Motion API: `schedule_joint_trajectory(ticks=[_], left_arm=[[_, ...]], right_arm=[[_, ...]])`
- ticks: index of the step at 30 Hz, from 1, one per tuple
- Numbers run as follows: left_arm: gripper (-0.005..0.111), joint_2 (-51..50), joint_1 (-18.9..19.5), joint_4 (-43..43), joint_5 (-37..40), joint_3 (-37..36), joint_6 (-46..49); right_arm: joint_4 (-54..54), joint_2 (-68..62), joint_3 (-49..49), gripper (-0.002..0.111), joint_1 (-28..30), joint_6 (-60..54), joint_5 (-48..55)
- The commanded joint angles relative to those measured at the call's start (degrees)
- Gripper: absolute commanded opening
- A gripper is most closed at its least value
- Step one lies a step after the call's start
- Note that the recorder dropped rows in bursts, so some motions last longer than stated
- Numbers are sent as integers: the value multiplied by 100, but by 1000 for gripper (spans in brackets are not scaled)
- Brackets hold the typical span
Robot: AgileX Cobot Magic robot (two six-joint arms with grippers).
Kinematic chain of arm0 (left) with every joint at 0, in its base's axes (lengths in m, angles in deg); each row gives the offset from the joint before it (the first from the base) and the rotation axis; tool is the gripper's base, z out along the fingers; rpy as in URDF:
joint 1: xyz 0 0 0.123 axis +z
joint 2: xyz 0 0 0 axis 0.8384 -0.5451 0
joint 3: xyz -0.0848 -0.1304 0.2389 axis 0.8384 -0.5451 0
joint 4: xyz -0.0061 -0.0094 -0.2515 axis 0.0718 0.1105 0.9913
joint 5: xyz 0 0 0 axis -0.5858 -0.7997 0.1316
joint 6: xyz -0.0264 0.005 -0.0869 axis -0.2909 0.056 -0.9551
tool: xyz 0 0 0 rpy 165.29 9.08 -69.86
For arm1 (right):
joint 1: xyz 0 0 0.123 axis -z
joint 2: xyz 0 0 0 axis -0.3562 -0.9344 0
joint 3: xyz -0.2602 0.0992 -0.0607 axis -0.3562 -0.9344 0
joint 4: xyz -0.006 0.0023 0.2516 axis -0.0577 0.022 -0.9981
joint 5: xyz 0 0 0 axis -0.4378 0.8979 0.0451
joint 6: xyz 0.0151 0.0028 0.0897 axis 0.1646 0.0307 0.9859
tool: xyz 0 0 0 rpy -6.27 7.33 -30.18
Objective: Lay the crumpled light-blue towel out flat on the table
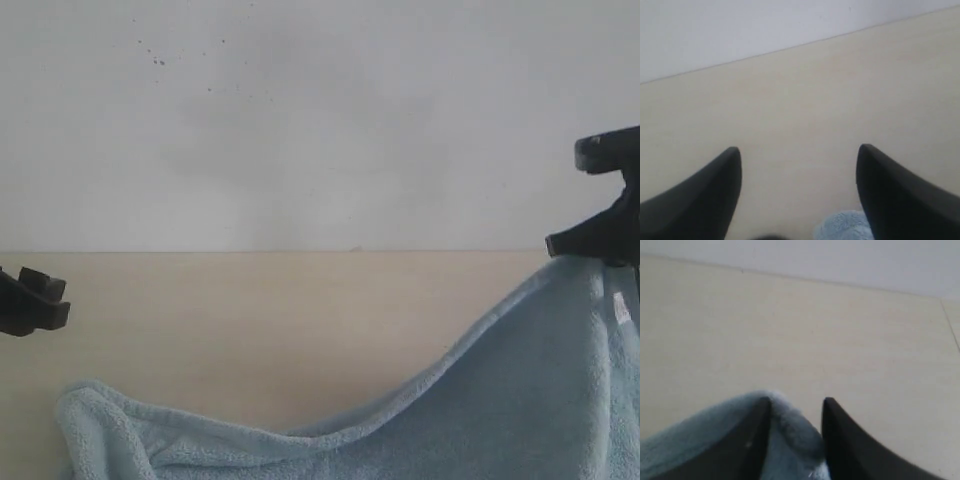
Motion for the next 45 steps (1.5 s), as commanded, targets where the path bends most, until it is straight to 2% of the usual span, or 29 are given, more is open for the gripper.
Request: schedule_joint_trajectory(ticks=[1,3,4,5,8,11,12,13,14,15,18,23,27,35,41,45], left_arm=[[63,310,388,311,456,50,19],[60,579,527,340,1088,35,104],[59,671,516,353,1224,38,104],[57,839,431,353,1777,38,104],[56,1076,372,316,2860,25,104],[56,1457,372,300,3562,-20,33],[56,1614,372,342,3819,-20,7],[56,1745,372,364,4079,-20,-26],[56,1832,372,364,4251,-33,-26],[56,1912,372,417,4350,-91,-26],[56,1939,341,597,4191,-413,16],[56,1690,-202,641,3893,-616,326],[56,1277,-406,641,3578,-600,365],[56,158,-1041,658,3022,92,486],[56,-667,-1531,690,3191,816,486],[56,-1075,-1820,690,3151,1042,486]], right_arm=[[-317,53,392,56,46,-12,392],[-317,53,392,45,46,-121,567],[-349,63,392,42,46,-121,659],[-524,75,392,38,46,-178,912],[-1164,256,124,35,46,-1217,1294],[-1251,804,-676,33,46,-1387,1193],[-1259,975,-953,25,46,-1387,1140],[-1259,1231,-1301,7,46,-1387,1085],[-1259,1375,-1504,0,46,-1361,1054],[-1274,1602,-1826,0,46,-1323,1051],[-1488,2005,-2376,0,46,-1258,942],[-2037,2388,-2704,0,46,-1472,680],[-2508,2405,-2729,0,46,-1897,608],[-2917,2381,-2729,0,46,-2262,84],[-2928,2202,-2729,0,46,-2262,-102],[-2948,2109,-2729,0,46,-2262,-267]])
